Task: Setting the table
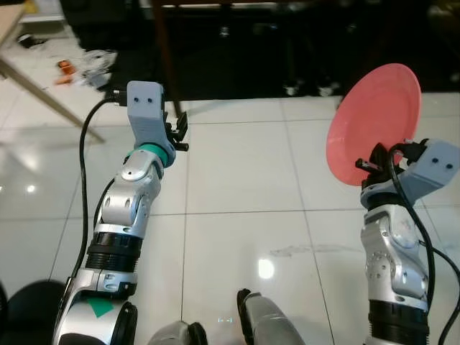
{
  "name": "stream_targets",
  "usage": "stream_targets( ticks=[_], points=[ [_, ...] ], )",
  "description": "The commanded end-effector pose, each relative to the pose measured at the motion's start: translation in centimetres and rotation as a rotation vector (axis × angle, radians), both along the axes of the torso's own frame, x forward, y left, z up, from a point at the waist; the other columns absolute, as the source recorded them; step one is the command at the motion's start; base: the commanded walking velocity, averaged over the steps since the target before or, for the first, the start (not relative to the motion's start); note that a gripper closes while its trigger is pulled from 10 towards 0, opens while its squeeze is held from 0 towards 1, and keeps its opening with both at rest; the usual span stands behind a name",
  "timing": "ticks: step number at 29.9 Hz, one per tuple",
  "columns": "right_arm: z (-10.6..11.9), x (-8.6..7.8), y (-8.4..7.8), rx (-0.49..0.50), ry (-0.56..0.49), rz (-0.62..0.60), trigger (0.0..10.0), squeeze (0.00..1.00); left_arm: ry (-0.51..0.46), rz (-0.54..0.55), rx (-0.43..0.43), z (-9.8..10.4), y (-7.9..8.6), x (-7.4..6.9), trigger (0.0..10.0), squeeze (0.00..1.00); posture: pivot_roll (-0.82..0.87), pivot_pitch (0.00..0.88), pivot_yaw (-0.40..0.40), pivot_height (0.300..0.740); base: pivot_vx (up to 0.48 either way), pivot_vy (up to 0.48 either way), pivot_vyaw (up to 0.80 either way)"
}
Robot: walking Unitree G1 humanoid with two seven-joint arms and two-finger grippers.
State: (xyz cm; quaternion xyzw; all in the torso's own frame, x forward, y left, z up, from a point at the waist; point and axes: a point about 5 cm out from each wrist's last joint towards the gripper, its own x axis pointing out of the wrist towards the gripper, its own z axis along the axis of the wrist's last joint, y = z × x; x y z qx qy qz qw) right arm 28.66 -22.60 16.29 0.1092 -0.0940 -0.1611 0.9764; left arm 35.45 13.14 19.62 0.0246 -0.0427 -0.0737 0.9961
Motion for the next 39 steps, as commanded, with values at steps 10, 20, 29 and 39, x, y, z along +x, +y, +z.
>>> stream_targets(
  ticks=[10,20,29,39],
  points=[
    [1.2,0.7,1.5,-0.067,-0.055,0.074,10.0,0.0,-0.032,0.032,0.113,-0.7,0.8,0.0,10.0,0.0,-0.03,0.039,0.085,0.74,0.475,0.0,-0.07],
    [1.6,1.3,2.0,-0.079,-0.065,0.084,10.0,0.0,-0.072,0.017,0.147,-0.3,0.6,0.1,10.0,0.0,-0.03,0.044,0.087,0.74,0.477,0.0,0.0],
    [1.4,1.3,1.5,-0.068,-0.053,0.057,10.0,0.0,-0.087,-0.019,0.167,-0.3,0.3,0.1,10.0,0.0,-0.03,0.046,0.091,0.74,0.48,0.0,-0.74],
    [1.8,1.6,2.0,-0.072,-0.083,0.09,10.0,0.0,-0.1,-0.014,0.174,-0.2,0.3,0.2,10.0,0.0,-0.02,0.045,0.095,0.74,0.48,0.0,-0.32]
  ],
)
